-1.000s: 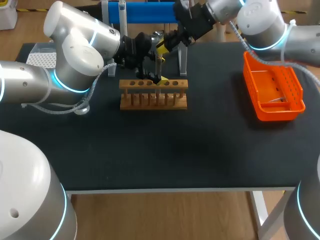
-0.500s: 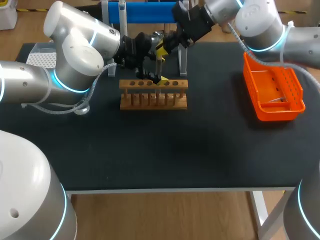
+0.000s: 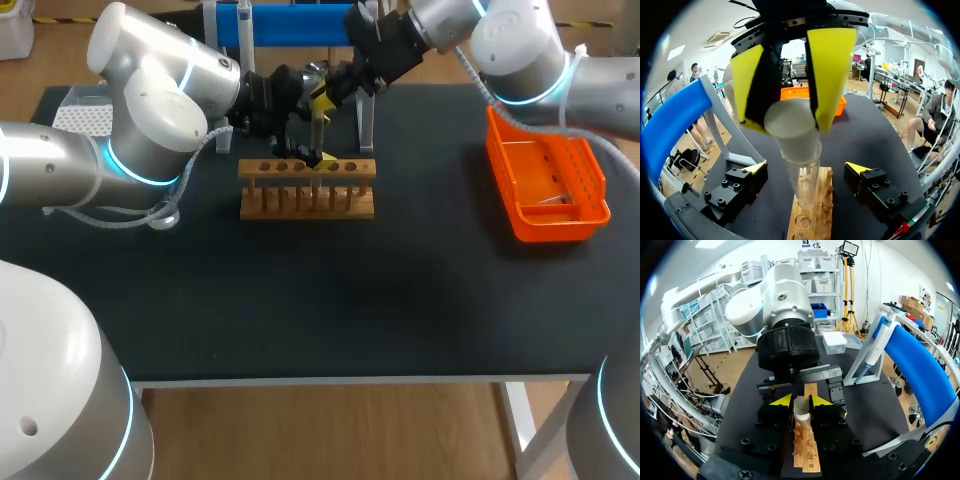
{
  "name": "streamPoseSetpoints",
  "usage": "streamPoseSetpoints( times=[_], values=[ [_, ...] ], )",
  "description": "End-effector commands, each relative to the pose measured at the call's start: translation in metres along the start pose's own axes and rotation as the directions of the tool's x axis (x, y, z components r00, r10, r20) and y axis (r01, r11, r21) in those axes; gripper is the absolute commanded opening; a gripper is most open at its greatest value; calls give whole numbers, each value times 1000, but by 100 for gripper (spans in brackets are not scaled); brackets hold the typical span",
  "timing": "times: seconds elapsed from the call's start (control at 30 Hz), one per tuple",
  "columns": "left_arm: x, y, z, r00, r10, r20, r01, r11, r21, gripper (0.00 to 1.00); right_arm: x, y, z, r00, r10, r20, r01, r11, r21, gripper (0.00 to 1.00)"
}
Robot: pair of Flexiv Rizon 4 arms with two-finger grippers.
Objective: Invert the test tube, pick up the pipette, mount the tip to pipette, aspirate from beaker and dispense into the tube, eject the tip, return the pipette, and cap with the stopper.
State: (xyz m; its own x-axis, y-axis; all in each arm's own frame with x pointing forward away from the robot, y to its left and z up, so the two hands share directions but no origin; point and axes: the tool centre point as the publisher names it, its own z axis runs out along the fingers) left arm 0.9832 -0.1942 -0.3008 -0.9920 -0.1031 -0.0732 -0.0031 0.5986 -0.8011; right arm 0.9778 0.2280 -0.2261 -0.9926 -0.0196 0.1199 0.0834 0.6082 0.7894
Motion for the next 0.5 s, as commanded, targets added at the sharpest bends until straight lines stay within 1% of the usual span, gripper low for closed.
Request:
streamPoseSetpoints(
  times=[0.03,0.27,0.47,0.5],
  values=[
    [-1,-1,0,1000,-1,-5,1,1000,-4,100,1,-2,1,1000,2,-2,-2,1000,3,0],
    [-1,-1,0,1000,-1,-5,1,1000,-4,100,2,-5,4,1000,-3,0,3,1000,15,0],
    [-1,-1,0,1000,-1,-5,1,1000,-4,100,3,-10,7,999,-23,23,22,999,42,0],
    [-1,-1,0,1000,-1,-5,1,1000,-4,100,3,-11,7,999,-22,23,21,999,41,9]
  ],
)
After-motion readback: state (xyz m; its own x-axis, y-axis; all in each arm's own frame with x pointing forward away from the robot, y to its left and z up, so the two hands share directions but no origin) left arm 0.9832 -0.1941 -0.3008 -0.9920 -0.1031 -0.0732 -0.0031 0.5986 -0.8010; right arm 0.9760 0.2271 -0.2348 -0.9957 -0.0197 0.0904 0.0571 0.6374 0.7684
